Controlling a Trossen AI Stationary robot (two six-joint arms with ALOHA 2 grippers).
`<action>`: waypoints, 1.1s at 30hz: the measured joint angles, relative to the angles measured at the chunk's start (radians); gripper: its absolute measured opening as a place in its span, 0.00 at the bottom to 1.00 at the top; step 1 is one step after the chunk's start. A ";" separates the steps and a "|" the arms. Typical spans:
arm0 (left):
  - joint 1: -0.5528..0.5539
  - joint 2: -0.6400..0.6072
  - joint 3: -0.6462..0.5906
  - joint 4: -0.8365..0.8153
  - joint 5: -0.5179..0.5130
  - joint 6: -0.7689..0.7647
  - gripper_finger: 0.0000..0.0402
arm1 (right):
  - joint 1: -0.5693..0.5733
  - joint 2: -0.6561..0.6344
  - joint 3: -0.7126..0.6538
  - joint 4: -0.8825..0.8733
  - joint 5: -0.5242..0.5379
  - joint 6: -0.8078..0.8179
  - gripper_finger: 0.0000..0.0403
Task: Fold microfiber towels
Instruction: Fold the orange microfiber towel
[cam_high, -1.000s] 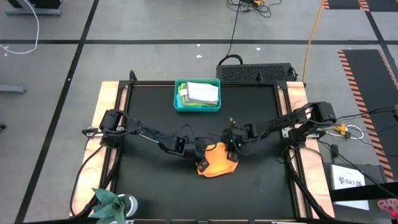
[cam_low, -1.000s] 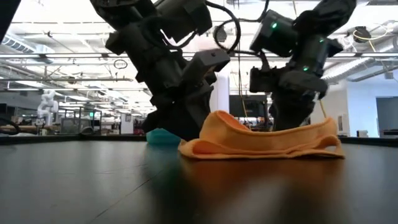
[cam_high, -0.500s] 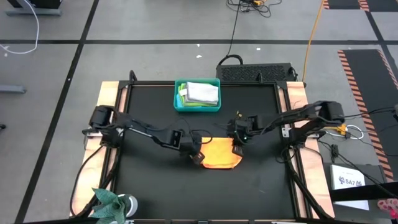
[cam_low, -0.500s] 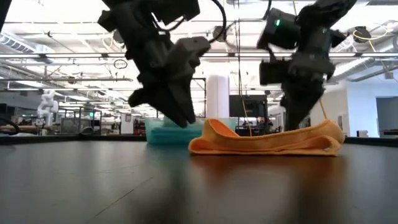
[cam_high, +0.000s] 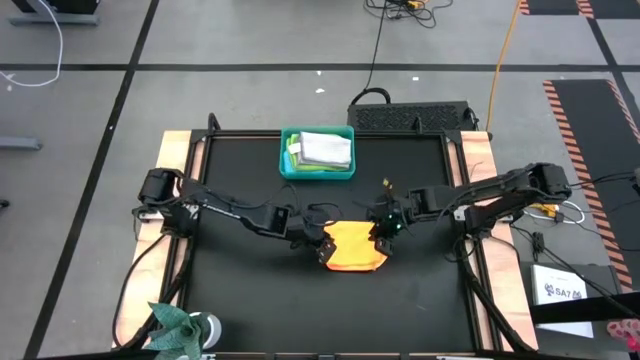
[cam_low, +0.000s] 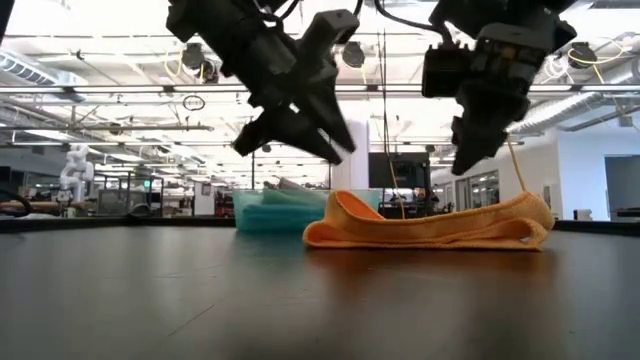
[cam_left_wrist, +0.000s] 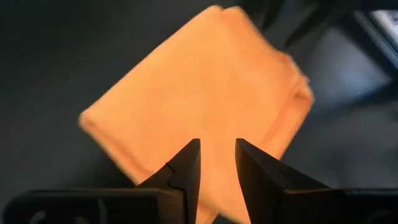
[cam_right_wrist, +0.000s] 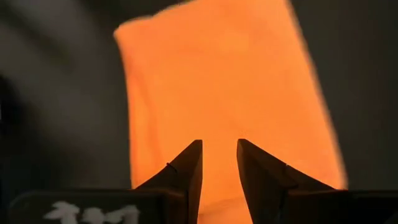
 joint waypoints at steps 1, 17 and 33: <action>0.000 0.000 0.000 0.018 -0.001 0.004 0.25 | 0.017 0.010 0.000 0.002 0.000 0.008 0.23; -0.032 0.092 0.001 0.108 0.045 -0.062 0.25 | 0.093 0.178 0.000 0.091 0.007 0.056 0.23; -0.085 0.196 0.001 0.121 0.060 -0.143 0.25 | 0.091 0.180 0.000 0.082 0.006 0.075 0.23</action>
